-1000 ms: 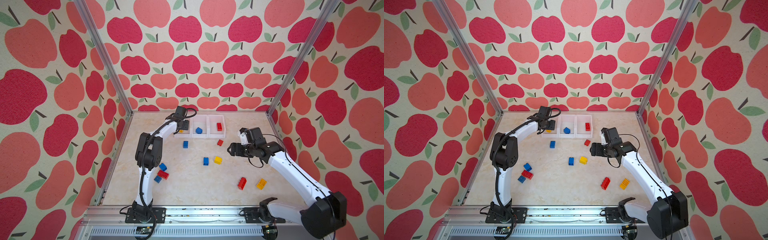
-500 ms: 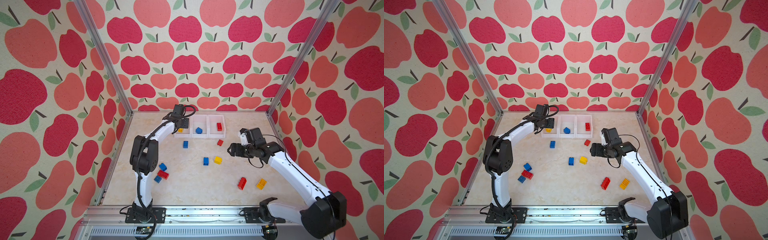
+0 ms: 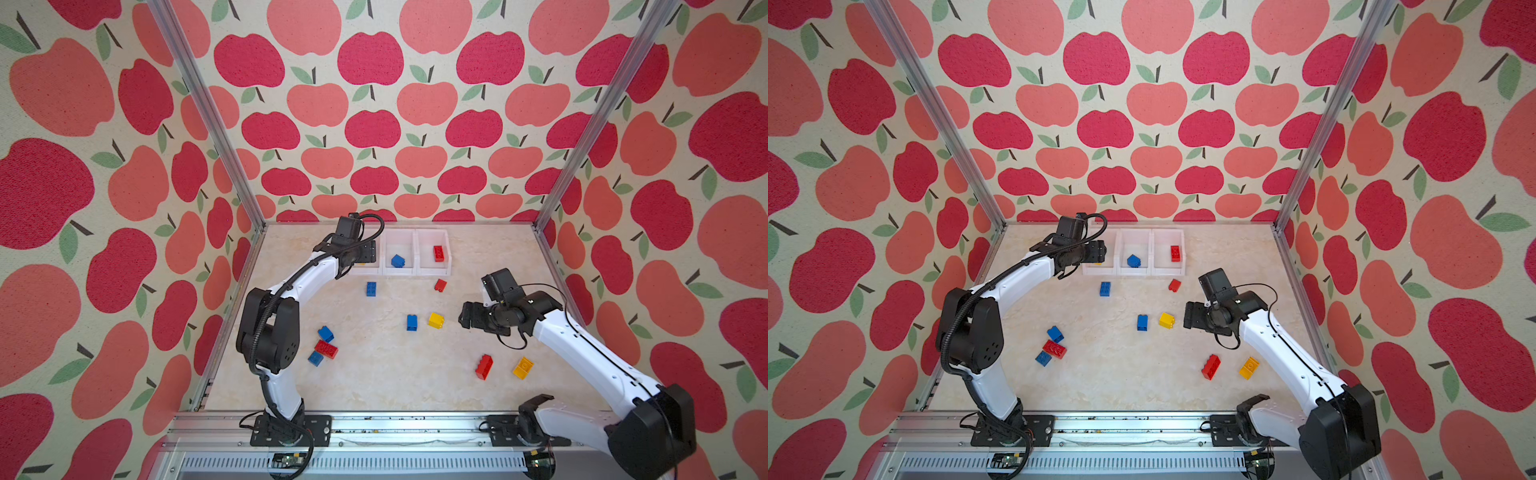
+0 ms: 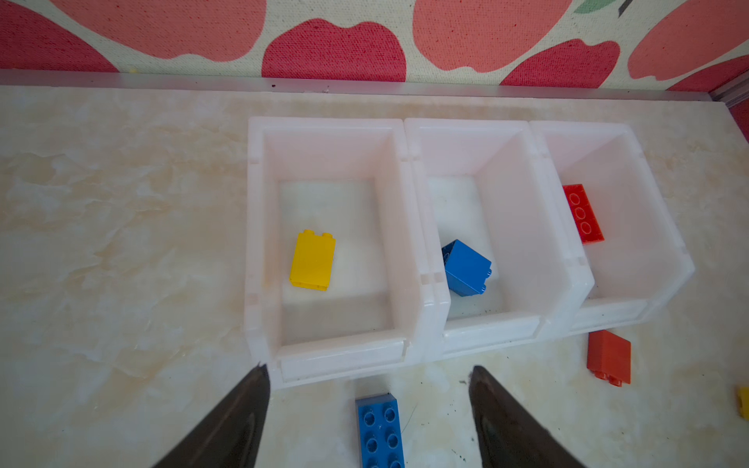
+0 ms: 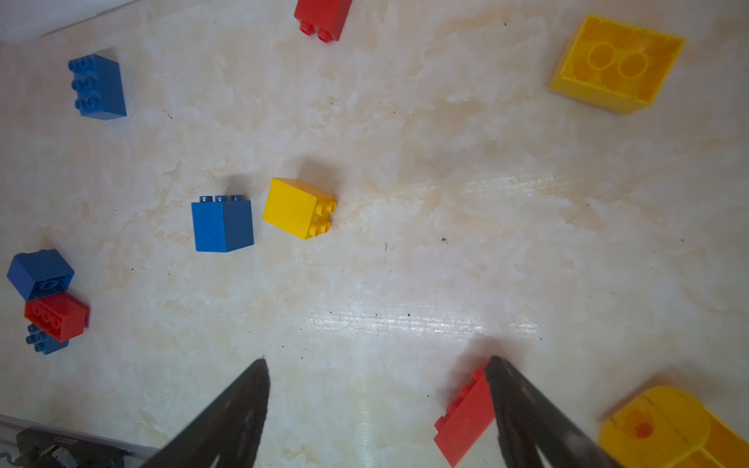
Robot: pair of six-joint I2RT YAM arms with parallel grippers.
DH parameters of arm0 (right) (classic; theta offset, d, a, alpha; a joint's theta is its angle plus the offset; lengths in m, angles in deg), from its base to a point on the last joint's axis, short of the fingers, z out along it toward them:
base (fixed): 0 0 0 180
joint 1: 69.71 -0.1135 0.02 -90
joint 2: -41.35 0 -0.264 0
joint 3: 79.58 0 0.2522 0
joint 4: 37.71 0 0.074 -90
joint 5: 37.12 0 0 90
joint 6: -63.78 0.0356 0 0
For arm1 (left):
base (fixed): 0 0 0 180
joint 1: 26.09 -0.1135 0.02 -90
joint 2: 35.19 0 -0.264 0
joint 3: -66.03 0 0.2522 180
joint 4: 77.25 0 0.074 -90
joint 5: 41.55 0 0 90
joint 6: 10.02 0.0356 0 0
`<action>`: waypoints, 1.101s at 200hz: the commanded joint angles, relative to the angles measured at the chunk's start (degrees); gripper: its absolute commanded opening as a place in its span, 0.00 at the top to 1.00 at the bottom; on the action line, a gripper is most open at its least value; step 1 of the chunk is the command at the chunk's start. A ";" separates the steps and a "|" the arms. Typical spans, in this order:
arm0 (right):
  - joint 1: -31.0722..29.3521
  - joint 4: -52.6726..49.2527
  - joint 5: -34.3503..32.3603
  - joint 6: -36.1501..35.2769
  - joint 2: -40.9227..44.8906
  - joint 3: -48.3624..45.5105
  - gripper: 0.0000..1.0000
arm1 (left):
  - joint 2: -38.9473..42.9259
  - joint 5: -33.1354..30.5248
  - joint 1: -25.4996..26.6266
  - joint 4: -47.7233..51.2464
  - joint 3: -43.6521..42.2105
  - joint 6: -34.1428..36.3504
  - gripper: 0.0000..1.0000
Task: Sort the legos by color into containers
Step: 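Close the right gripper on the red brick while left arm draws back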
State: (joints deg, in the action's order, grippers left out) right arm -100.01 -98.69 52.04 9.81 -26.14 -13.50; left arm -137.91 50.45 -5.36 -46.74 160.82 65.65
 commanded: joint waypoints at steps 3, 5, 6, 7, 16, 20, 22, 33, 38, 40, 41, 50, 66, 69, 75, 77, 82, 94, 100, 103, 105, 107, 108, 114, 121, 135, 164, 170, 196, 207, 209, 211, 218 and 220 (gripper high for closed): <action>-2.31 -5.51 -4.30 7.85 1.52 -2.73 0.14 | 4.12 1.16 0.19 -1.87 -3.27 -1.99 0.19; -2.52 -5.58 -4.51 8.16 1.55 -2.96 0.14 | 4.41 1.14 0.19 -1.94 -3.61 -2.06 0.18; -2.59 -5.68 -4.60 8.43 1.56 -3.12 0.15 | 4.57 1.20 0.19 -1.96 -3.74 -2.08 0.18; -2.67 -5.73 -4.69 8.66 1.56 -3.19 0.15 | 4.69 1.22 0.19 -1.98 -3.89 -2.10 0.18; -3.41 -6.27 -5.27 10.46 1.78 -4.18 0.16 | 5.91 1.38 0.19 -2.20 -5.11 -2.41 0.18; -3.66 -6.55 -5.58 11.31 1.87 -4.65 0.17 | 6.43 1.41 0.14 -2.25 -5.53 -2.52 0.17; -3.74 -6.67 -5.82 11.73 1.91 -4.87 0.18 | 6.66 1.49 0.15 -2.25 -5.73 -2.56 0.17; -4.30 -7.05 -6.55 13.74 2.39 -6.08 0.20 | 7.96 1.47 0.19 -2.34 -7.01 -2.93 0.16; -4.49 -7.01 -6.68 14.51 2.64 -6.73 0.20 | 8.55 1.58 0.19 -2.42 -7.54 -3.06 0.15; -4.54 -7.01 -6.71 14.86 2.80 -7.01 0.21 | 8.75 1.60 0.19 -2.43 -7.71 -3.09 0.15; -4.56 -7.01 -6.71 15.03 2.84 -7.12 0.21 | 8.89 1.64 0.19 -2.43 -7.81 -3.13 0.15; -4.68 -6.72 -6.76 16.48 3.50 -8.33 0.21 | 9.77 1.69 0.18 -2.52 -8.57 -3.41 0.15; -4.80 -5.84 -6.63 18.84 4.44 -10.49 0.24 | 11.13 2.03 0.19 -2.52 -9.89 -3.84 0.14; -4.77 -5.66 -6.62 19.26 4.58 -10.82 0.24 | 11.25 2.11 0.19 -2.52 -10.11 -3.91 0.14; -4.79 -5.37 -6.55 20.02 4.79 -11.52 0.25 | 11.65 2.19 0.19 -2.52 -10.55 -4.00 0.14; -4.77 -5.17 -6.50 20.19 4.85 -11.75 0.25 | 11.75 2.21 0.19 -2.54 -10.68 -4.10 0.14; -4.76 -4.84 -6.39 20.66 4.90 -12.31 0.26 | 11.95 2.31 0.19 -2.63 -11.00 -4.26 0.14; -4.97 -4.04 -6.28 21.69 4.78 -13.47 0.29 | 12.50 2.44 0.19 -2.69 -11.80 -4.63 0.13; -5.09 -3.77 -6.28 22.10 4.66 -13.90 0.30 | 12.62 2.48 0.19 -2.69 -12.16 -4.81 0.13; -5.08 -3.61 -6.28 22.33 4.57 -14.13 0.30 | 12.76 2.50 0.19 -2.79 -12.32 -4.90 0.13; -5.11 -3.48 -6.23 22.42 4.56 -14.27 0.30 | 12.79 2.53 0.19 -2.78 -12.40 -4.96 0.13; -5.11 -3.42 -6.27 22.59 4.49 -14.37 0.31 | 12.91 2.49 0.19 -2.78 -12.50 -5.00 0.13; -5.16 -3.37 -6.23 22.68 4.48 -14.45 0.31 | 12.90 2.49 0.19 -2.78 -12.54 -5.05 0.13; -5.27 -3.17 -6.35 23.04 4.38 -14.75 0.32 | 13.07 2.55 0.19 -2.86 -12.73 -5.17 0.13; -5.38 -3.01 -6.52 23.41 4.30 -15.10 0.33 | 13.17 2.65 0.19 -2.87 -12.96 -5.31 0.12; -5.69 -2.98 -6.71 23.97 4.22 -15.65 0.34 | 13.48 2.59 0.19 -2.87 -13.18 -5.42 0.12; -5.91 -2.19 -7.07 24.81 3.95 -17.08 0.36 | 13.65 2.57 0.19 -2.91 -13.27 -5.36 0.12; -5.92 -1.93 -7.07 25.02 3.81 -17.35 0.36 | 13.67 2.63 0.17 -2.88 -13.34 -5.36 0.12; -5.95 -0.14 -7.13 25.31 2.56 -18.30 0.37 | 13.65 2.80 0.19 -3.11 -13.62 -5.59 0.11; -6.00 0.61 -7.11 25.08 1.87 -18.54 0.37 | 13.71 2.83 0.19 -3.17 -13.81 -5.62 0.11; -5.99 0.74 -7.08 25.01 1.73 -18.56 0.37 | 13.80 2.83 0.19 -3.21 -13.87 -5.62 0.11; -5.99 0.93 -7.07 24.93 1.56 -18.56 0.37 | 13.82 2.77 0.19 -3.26 -13.88 -5.65 0.11; -6.00 1.68 -6.98 24.73 1.02 -18.71 0.37 | 13.86 2.70 0.19 -3.21 -14.06 -5.71 0.11; -6.02 1.85 -6.92 24.66 0.84 -18.73 0.37 | 13.97 2.74 0.19 -3.19 -14.06 -5.71 0.11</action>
State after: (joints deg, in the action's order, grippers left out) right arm -105.61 -98.91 46.03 33.63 -23.73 -31.16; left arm -126.02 52.40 -5.34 -49.23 147.95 61.13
